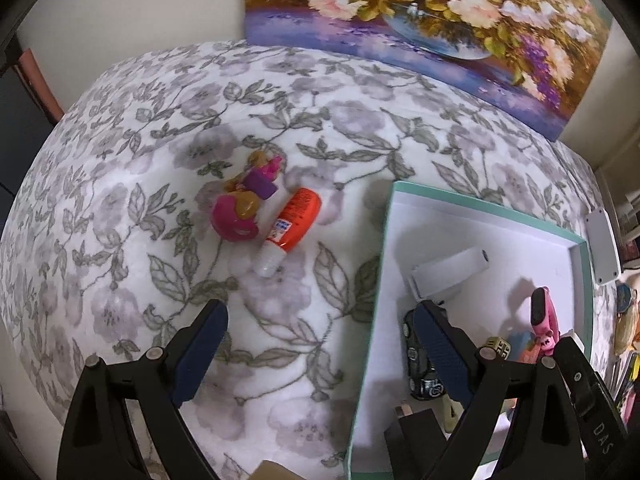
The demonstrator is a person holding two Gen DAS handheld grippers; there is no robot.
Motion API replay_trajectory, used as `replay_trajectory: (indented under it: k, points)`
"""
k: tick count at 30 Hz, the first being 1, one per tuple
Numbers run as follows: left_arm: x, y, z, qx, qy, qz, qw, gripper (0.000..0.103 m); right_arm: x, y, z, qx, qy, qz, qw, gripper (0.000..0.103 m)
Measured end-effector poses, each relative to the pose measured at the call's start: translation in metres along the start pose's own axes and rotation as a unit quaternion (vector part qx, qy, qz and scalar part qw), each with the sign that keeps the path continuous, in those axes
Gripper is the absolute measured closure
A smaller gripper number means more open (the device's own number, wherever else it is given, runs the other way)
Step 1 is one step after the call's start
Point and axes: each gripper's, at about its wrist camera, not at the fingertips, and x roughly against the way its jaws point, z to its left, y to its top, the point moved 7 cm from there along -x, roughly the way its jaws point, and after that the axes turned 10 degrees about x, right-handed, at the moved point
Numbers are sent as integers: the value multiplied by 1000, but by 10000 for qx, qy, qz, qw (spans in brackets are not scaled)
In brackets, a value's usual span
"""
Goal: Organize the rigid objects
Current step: 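Move the left tool to the pink toy figure while the right tool moves to the orange glue stick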
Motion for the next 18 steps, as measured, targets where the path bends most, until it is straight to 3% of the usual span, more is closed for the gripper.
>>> replay_trajectory:
  k: [6, 15, 18]
  points:
    - [1, 12, 18, 166, 125, -75, 9998, 9, 4, 2, 10, 120, 41, -80, 9999, 0]
    - [7, 42, 70, 610, 343, -343, 9970, 9, 15, 5, 59, 456, 553, -320, 9969, 0]
    - [3, 50, 90, 824, 262, -281, 9959, 9, 17, 8, 84, 653, 767, -396, 9941, 0]
